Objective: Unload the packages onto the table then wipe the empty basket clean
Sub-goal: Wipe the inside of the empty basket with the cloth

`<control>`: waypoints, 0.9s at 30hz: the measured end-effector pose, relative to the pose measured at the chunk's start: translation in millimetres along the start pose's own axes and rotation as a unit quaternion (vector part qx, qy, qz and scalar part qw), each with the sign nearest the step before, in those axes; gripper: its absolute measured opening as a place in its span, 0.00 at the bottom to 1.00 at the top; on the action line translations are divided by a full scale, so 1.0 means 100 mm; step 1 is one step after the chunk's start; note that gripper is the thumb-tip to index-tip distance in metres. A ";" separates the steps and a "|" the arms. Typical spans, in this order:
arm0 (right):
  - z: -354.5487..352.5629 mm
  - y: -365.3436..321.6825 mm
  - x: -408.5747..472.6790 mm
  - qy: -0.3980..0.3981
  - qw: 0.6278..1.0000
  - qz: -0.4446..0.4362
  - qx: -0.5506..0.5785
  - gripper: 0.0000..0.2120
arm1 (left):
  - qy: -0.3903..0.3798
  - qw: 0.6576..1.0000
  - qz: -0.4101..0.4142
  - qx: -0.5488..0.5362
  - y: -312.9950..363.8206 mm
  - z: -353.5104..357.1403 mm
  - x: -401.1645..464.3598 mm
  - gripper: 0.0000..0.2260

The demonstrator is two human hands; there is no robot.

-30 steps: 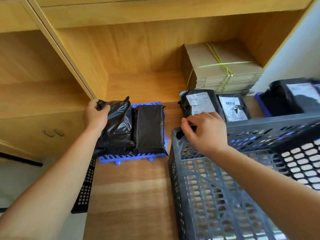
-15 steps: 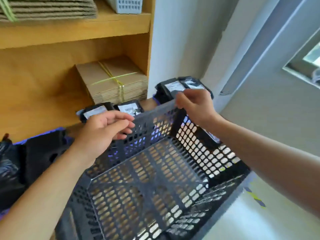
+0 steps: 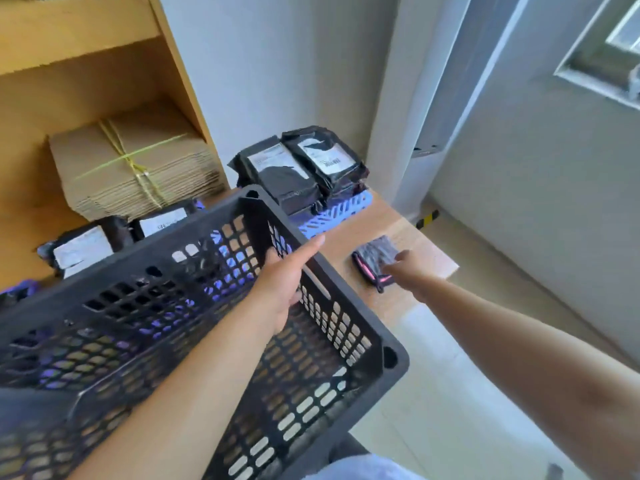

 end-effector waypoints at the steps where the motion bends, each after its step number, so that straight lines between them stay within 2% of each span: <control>1: 0.01 0.08 0.11 0.003 1.000 0.015 0.014 0.04 | 0.014 1.000 -0.011 0.009 -0.04 0.08 0.05 0.47; 3: 0.01 0.20 0.31 0.018 0.999 0.038 0.034 0.08 | 0.014 0.999 -0.041 0.022 -0.13 0.14 0.11 0.42; 5: 0.01 0.31 0.55 0.029 0.997 0.062 0.043 0.22 | 0.003 0.998 -0.053 0.025 -0.19 0.16 0.13 0.29; 7: 0.04 0.40 0.87 0.012 0.997 0.070 0.042 0.26 | 0.001 0.999 -0.040 0.018 -0.23 0.14 0.18 0.20; 9: 0.14 0.66 1.47 0.010 0.996 0.082 0.023 0.33 | 0.002 0.999 -0.033 -0.003 -0.25 0.14 0.17 0.16; 11: 0.24 0.77 1.81 0.024 0.996 0.085 -0.019 0.38 | 0.002 0.999 -0.032 -0.019 -0.25 0.15 0.15 0.19; 13: 0.31 0.74 1.86 0.043 0.993 0.088 -0.060 0.37 | 0.002 0.999 -0.033 -0.027 -0.25 0.14 0.14 0.33; 15: 0.35 0.65 1.68 0.048 0.991 0.108 -0.066 0.32 | -0.003 0.999 -0.033 -0.028 -0.23 0.14 0.13 0.40; 18: 0.38 0.41 1.34 0.018 0.989 0.112 -0.094 0.16 | -0.007 0.998 -0.044 -0.039 -0.19 0.16 0.09 0.42; 20: 0.36 0.21 1.06 -0.006 0.988 0.110 -0.105 0.08 | -0.008 0.998 -0.051 -0.035 -0.20 0.15 0.07 0.44; 23: 0.31 -0.06 0.75 -0.056 0.996 0.072 0.020 0.12 | -0.007 0.998 -0.059 -0.025 -0.19 0.13 0.05 0.49; 25: 0.20 -0.35 0.50 -0.071 0.996 0.020 0.057 0.10 | -0.008 0.998 -0.053 -0.014 -0.15 0.09 0.03 0.51; 26: 0.13 -0.54 0.36 -0.076 0.995 -0.020 0.060 0.09 | -0.007 0.999 -0.043 -0.001 -0.11 0.07 0.01 0.49; 27: 0.07 -0.73 0.22 -0.077 0.993 -0.064 0.063 0.08 | 0.002 1.000 -0.023 0.017 -0.07 0.02 0.00 0.42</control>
Point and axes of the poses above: each hand's wrist, its own x-axis towards the middle knuckle, its own z-axis out of the palm, y = z × x, the point moved 6 cm from there along x, towards the middle knuckle, and after that the axes turned 6 degrees about z, right-handed, at the moved point
